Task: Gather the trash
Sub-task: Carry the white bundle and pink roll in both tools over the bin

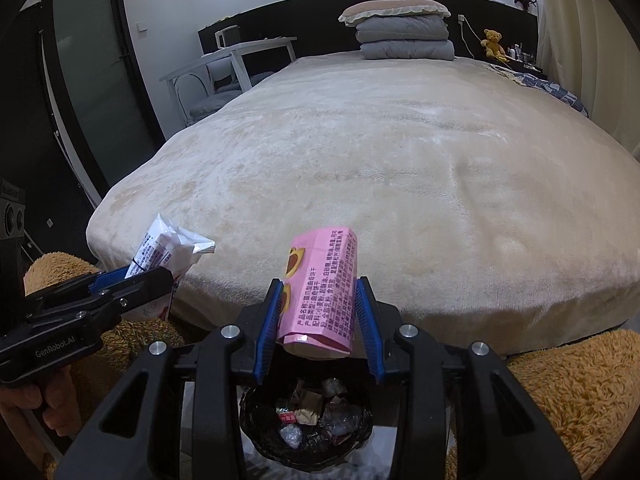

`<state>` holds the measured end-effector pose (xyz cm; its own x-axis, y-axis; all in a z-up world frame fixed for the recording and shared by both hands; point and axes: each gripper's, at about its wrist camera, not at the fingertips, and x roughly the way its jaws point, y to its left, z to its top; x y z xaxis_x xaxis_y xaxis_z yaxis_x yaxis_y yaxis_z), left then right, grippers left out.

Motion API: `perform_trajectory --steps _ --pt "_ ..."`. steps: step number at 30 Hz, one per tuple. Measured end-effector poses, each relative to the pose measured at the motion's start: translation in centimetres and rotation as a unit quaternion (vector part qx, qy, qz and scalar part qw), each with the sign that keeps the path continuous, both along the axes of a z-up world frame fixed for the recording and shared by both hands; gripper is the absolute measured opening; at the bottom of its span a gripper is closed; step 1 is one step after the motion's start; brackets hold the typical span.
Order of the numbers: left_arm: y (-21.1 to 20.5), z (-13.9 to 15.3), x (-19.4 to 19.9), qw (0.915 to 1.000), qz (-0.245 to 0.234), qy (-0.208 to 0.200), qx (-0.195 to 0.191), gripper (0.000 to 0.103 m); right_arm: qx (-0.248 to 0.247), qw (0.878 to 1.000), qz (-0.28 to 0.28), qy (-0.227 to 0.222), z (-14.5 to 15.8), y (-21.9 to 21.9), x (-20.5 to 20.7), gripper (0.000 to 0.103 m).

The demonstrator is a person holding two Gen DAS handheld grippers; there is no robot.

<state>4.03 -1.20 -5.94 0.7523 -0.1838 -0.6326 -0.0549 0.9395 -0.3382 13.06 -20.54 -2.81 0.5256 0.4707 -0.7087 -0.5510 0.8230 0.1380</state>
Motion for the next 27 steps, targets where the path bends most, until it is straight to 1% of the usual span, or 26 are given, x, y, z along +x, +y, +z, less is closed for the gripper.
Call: perform_trajectory --steps 6,9,12,16,19,21,24,27 --pt "-0.8 -1.1 -0.5 0.9997 0.0 0.023 0.002 0.035 -0.001 1.0 -0.005 0.016 -0.6 -0.2 -0.8 0.038" --pt "-0.9 -2.0 -0.4 0.999 0.002 0.045 -0.003 0.035 0.003 0.999 -0.01 0.042 -1.2 -0.5 -0.7 0.038" --pt "-0.9 -2.8 -0.1 0.9979 0.002 0.064 0.0 0.035 0.007 0.998 -0.014 0.058 -1.6 -0.8 -0.5 0.038" --pt "-0.9 -4.3 0.2 0.9961 -0.002 0.089 -0.006 0.035 0.01 0.995 -0.022 0.102 -2.8 -1.1 -0.2 0.038" --pt "-1.2 -5.8 0.5 0.9919 -0.003 0.126 -0.011 0.035 0.009 0.991 -0.021 0.129 -3.7 -1.1 0.1 0.038" --pt "-1.4 -6.4 0.6 0.9901 -0.01 0.138 -0.023 0.035 0.008 0.988 -0.02 0.15 -4.4 -1.0 0.3 0.038" --pt "-1.6 -7.6 0.8 0.9862 -0.01 0.163 -0.027 0.035 0.006 0.985 -0.019 0.169 -5.4 -0.9 0.5 0.038" --pt "-1.6 -8.6 1.3 0.9819 -0.01 0.186 -0.034 0.035 -0.009 0.979 -0.023 0.2 -7.0 -0.7 0.8 0.038"
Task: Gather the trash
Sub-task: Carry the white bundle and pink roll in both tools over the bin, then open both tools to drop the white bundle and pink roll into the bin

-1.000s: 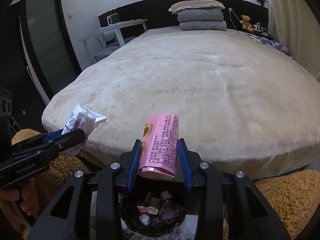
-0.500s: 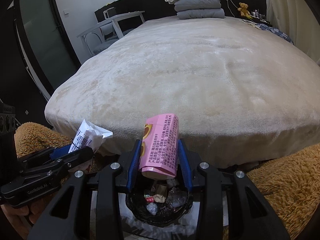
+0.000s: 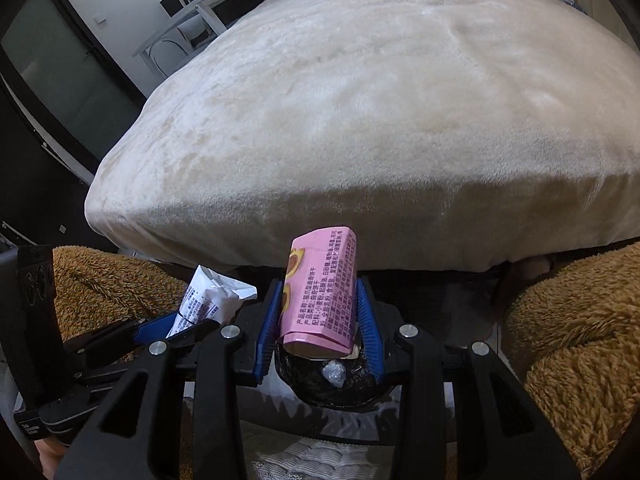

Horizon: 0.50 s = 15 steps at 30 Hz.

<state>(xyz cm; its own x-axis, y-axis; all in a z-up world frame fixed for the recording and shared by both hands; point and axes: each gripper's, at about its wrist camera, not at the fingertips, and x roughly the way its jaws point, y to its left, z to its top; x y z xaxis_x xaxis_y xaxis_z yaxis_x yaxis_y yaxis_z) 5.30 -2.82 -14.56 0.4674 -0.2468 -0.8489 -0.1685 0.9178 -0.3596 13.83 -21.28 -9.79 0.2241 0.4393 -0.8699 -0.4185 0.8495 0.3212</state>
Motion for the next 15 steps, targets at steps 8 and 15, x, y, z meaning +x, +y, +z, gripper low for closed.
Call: perform_trajectory --steps 8,15 --pt "0.3 -2.5 1.2 0.998 0.007 0.063 -0.01 0.035 -0.016 0.998 0.009 0.052 -2.2 0.7 0.5 0.038" --pt "0.2 -2.8 1.4 0.9974 0.005 0.071 -0.009 0.035 -0.032 0.996 0.016 0.077 -3.7 1.1 0.5 0.039"
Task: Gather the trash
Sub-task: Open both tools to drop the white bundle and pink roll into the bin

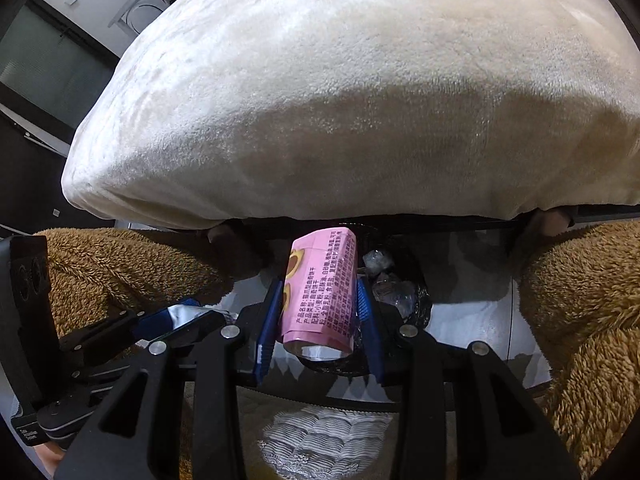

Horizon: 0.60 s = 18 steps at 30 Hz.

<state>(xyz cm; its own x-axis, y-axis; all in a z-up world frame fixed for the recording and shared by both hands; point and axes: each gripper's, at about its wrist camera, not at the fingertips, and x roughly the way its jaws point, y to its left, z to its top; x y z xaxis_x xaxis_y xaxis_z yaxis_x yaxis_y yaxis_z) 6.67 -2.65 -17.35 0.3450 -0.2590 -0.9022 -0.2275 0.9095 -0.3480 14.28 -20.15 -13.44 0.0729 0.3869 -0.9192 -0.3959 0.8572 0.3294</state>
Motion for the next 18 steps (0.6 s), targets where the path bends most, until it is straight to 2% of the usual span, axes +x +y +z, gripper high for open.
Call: perform_trajectory --steps 16,18 --pt "0.4 0.2 -0.5 0.9999 0.011 -0.012 -0.001 0.035 0.014 1.0 -0.012 0.011 -0.5 -0.7 0.8 0.039" --pt "0.4 0.3 -0.4 0.9998 0.012 -0.013 -0.001 0.035 0.025 0.999 -0.02 0.01 -0.3 -1.0 0.9 0.047"
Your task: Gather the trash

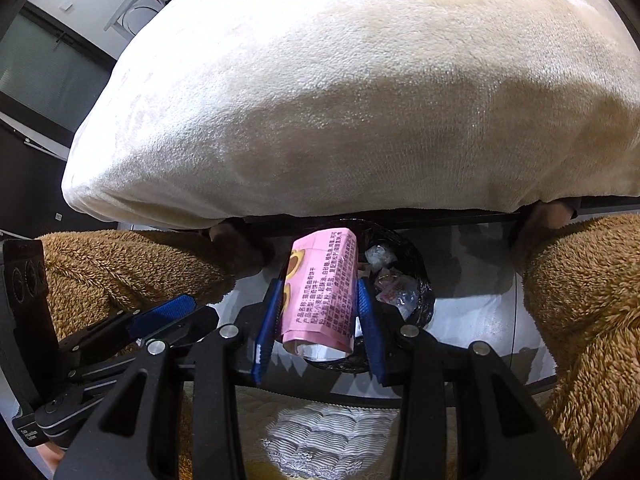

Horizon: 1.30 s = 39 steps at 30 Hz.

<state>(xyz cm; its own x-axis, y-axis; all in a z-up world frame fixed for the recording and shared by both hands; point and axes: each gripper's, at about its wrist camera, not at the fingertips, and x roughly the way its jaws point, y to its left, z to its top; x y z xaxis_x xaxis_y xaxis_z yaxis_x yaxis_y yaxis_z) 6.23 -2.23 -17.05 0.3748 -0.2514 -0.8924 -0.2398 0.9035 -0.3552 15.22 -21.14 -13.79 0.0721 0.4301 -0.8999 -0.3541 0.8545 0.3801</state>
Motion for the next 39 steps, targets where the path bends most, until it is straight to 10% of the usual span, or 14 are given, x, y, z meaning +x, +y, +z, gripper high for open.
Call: perform_trajectory --steps 18,39 --pt "0.1 1.1 -0.2 0.9997 0.002 -0.022 0.01 0.035 0.008 1.0 -0.005 -0.016 0.7 -0.1 0.1 0.062" --pt "1.1 12.3 -3.8 0.969 -0.008 -0.23 0.089 0.048 0.042 0.949 0.018 -0.313 12.6 -2.2 -5.1 0.079"
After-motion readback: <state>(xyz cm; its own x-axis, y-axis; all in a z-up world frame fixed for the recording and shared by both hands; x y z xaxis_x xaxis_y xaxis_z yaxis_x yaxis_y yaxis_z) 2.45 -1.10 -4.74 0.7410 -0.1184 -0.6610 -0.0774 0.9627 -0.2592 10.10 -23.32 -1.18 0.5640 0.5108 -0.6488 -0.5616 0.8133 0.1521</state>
